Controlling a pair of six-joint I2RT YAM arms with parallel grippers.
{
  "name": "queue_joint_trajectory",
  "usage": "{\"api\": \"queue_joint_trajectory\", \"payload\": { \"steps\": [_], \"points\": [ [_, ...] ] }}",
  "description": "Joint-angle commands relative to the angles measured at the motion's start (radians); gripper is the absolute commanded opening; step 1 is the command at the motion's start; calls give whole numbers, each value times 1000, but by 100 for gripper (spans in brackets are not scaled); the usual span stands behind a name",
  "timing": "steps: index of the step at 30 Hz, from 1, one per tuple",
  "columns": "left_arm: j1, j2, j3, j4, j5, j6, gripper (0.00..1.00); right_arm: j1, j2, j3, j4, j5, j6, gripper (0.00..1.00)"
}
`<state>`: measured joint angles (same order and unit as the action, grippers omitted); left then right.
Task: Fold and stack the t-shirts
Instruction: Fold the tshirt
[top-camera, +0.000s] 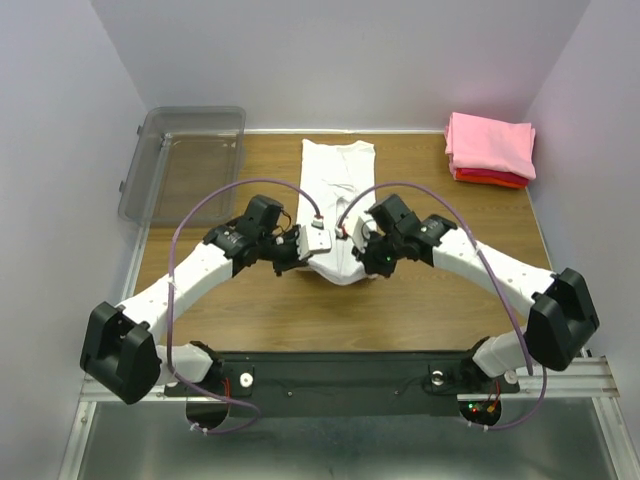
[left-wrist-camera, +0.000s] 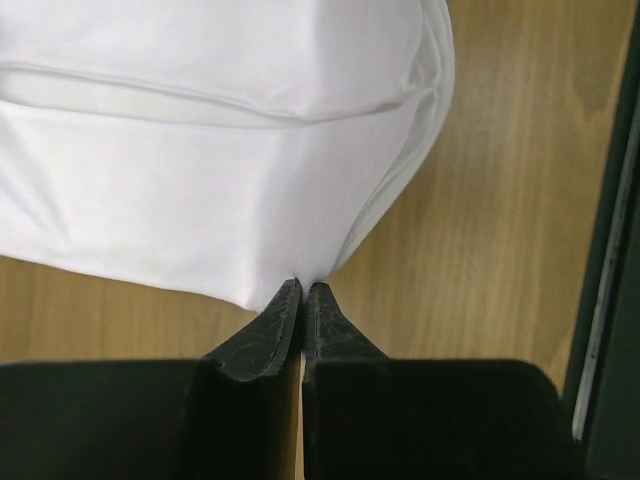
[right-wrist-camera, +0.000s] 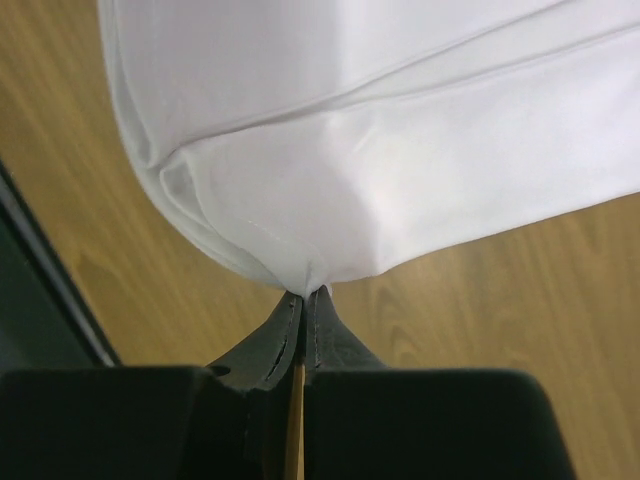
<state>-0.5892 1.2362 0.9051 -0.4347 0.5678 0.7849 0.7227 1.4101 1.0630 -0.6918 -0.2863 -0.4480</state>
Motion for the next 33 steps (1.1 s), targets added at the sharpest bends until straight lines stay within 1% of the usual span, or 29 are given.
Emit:
{"api": "queue_joint_trajectory", "payload": {
  "steps": [1, 4, 6, 8, 13, 14, 15, 16, 23, 27, 33],
  "points": [
    [69, 35, 63, 74, -5, 16, 0, -67, 58, 121, 18, 19, -61, 1],
    [97, 60, 74, 151, -29, 39, 0, -115, 104, 159, 21, 13, -109, 1],
    [120, 109, 100, 169, -43, 60, 0, -141, 156, 201, 26, 4, -145, 1],
    [135, 169, 147, 182, -37, 86, 0, -180, 194, 235, 34, -2, -165, 1],
    [175, 299, 251, 220, -36, 134, 0, -242, 337, 383, 35, -20, -221, 1],
    [181, 321, 271, 218, -34, 143, 0, -250, 377, 405, 34, -25, -227, 1],
    [181, 342, 291, 217, -31, 143, 0, -253, 377, 422, 34, -25, -231, 0],
    [186, 361, 328, 211, -28, 152, 0, -259, 409, 440, 34, -24, -241, 1],
    [224, 520, 452, 205, -8, 192, 0, -289, 545, 606, 34, -30, -276, 1],
    [246, 591, 514, 202, -2, 205, 0, -298, 613, 673, 34, -24, -291, 1],
    [256, 692, 592, 214, 0, 195, 0, -318, 699, 729, 35, -8, -297, 1]
  ]
}}
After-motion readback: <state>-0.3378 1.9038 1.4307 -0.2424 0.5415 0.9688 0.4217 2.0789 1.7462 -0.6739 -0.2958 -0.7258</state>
